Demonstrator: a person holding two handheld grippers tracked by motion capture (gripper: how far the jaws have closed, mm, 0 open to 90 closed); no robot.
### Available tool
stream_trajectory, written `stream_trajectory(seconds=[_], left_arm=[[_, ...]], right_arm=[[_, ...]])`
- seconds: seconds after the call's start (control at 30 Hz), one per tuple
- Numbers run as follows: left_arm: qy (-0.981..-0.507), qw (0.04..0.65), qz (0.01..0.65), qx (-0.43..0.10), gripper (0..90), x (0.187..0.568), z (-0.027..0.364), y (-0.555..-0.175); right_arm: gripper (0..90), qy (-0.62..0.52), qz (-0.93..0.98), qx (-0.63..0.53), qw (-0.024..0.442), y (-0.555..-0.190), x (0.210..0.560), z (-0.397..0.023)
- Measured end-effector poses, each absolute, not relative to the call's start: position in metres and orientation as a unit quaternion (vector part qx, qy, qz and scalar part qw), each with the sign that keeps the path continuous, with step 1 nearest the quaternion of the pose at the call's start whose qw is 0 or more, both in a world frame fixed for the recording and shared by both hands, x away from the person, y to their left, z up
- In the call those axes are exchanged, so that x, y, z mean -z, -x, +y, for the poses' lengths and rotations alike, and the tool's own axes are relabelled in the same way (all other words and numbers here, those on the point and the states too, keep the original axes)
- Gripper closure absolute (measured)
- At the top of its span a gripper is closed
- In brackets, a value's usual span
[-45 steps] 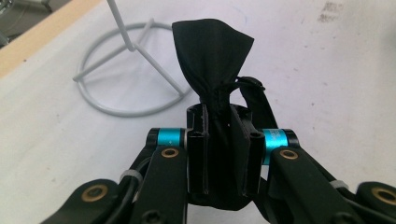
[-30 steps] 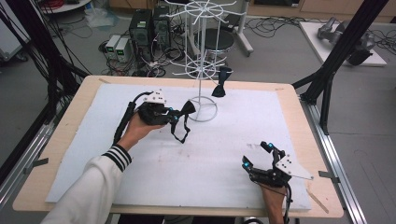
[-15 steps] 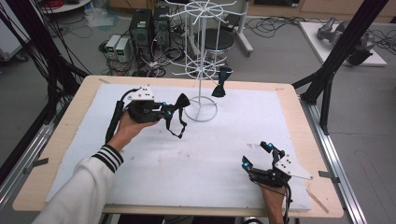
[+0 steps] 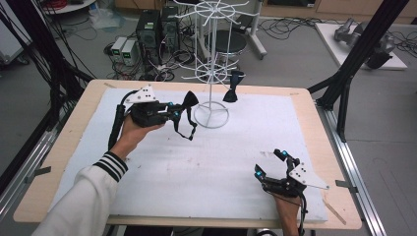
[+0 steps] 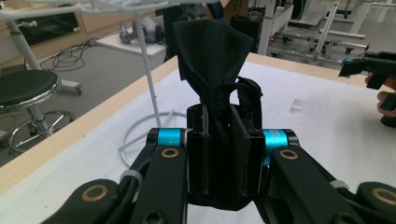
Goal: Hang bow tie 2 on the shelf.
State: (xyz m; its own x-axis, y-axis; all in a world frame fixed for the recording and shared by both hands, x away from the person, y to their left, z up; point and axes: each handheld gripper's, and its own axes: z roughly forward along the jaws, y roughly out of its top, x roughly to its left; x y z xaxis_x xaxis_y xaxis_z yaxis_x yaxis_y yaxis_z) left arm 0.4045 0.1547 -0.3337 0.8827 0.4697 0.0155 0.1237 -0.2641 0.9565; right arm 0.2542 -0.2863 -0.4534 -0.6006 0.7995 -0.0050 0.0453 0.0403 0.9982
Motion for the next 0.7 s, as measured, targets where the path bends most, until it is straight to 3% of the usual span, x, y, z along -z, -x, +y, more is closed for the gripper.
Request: stream_trajectory(seconds=[0.7], left_arm=[[-0.753,0.609,0.184,-0.17,77.4,0.3,0.151,-0.403]], right_arm=[[11.6,-0.325,0.652,-0.612,0.308,-0.254,0.453,-0.286]])
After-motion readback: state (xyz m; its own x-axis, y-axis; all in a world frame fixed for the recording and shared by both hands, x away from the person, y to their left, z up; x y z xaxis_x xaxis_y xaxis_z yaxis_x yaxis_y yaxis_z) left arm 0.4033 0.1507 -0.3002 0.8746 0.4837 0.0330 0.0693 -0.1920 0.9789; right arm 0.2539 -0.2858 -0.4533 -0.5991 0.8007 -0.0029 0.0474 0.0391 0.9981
